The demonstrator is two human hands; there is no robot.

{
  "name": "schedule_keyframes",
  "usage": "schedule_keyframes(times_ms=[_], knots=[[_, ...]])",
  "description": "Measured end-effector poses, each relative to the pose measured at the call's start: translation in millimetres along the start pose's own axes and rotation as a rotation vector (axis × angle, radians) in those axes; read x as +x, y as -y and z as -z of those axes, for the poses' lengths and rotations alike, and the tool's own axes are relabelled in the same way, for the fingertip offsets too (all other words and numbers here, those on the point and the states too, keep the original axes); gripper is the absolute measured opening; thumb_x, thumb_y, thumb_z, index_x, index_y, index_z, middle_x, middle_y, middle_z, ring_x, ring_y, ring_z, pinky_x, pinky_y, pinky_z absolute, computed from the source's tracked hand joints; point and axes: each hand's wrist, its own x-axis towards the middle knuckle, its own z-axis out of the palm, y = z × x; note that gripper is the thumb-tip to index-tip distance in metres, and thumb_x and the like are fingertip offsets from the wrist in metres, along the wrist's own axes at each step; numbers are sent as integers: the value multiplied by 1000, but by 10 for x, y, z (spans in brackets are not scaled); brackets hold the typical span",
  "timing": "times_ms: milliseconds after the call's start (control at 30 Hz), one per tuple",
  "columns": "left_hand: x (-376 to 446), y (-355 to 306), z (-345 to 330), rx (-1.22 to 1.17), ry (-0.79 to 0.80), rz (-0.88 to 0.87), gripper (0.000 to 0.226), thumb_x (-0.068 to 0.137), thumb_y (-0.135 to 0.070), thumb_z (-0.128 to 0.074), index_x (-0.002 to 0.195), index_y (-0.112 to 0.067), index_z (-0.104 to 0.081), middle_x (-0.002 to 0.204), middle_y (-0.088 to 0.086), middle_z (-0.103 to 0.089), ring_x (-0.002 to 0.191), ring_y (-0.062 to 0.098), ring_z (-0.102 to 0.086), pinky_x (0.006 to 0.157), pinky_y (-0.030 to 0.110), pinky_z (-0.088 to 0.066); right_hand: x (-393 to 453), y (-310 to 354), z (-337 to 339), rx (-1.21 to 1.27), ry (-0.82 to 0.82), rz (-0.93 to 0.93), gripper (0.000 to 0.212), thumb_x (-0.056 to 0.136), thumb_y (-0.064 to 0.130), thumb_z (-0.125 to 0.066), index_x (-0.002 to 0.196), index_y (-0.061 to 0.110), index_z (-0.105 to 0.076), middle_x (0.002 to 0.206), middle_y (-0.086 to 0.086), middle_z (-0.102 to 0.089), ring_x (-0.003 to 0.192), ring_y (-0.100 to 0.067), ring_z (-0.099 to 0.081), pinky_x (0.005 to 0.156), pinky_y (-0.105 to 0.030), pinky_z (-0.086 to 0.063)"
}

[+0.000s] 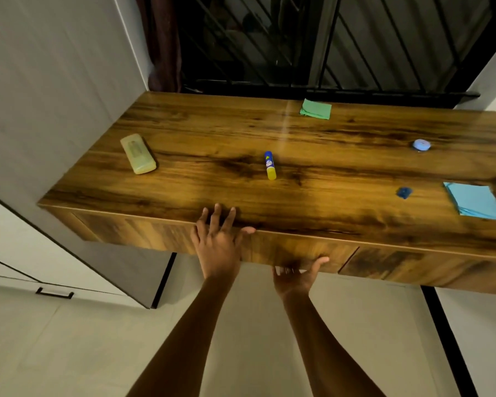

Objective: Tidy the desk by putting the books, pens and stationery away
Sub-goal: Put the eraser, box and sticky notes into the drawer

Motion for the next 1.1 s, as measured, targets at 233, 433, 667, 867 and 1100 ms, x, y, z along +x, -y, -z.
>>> schedule_keyframes(times_ms=[233,433,667,867,1100], knots=[[44,-4,114,0,57,-9,75,77,-76,-23,130,-33,-55,147,1,-43,141,29,-27,116,53,-10,-224,-30,201,15,-45,-40,140,29,79,-76,148,27,-22,155,-7,-27,141,-33,-29,112,-54,-28],[-190,288,209,-73,58,-291,64,90,-63,-28,127,-20,-57,143,12,-46,135,32,-36,114,53,-25,-667,-41,434,-100,-173,3,101,68,75,-56,148,22,-25,153,-9,-31,140,-34,-30,114,-55,-26],[-682,396,312,-78,109,-291,43,91,-44,-42,111,-17,-68,102,4,-67,102,26,-60,95,45,-45,-1239,-92,61,-890,-525,1035,70,68,20,-77,129,3,-49,132,-19,-50,123,-38,-47,100,-56,-42],[-680,300,580,-116,284,-184,27,90,-32,-57,112,-23,-68,115,0,-65,112,21,-51,97,32,-33,-1461,-211,-353,-2320,84,836,58,88,23,-63,142,19,-41,139,-5,-50,133,-26,-39,111,-40,-34],[-891,415,909,-352,618,74,23,75,-29,-75,97,-24,-71,107,-4,-66,110,15,-56,104,41,-39,-1817,-236,-321,-2657,333,577,26,93,16,-56,118,18,-62,117,-6,-64,112,-25,-58,93,-37,-50]])
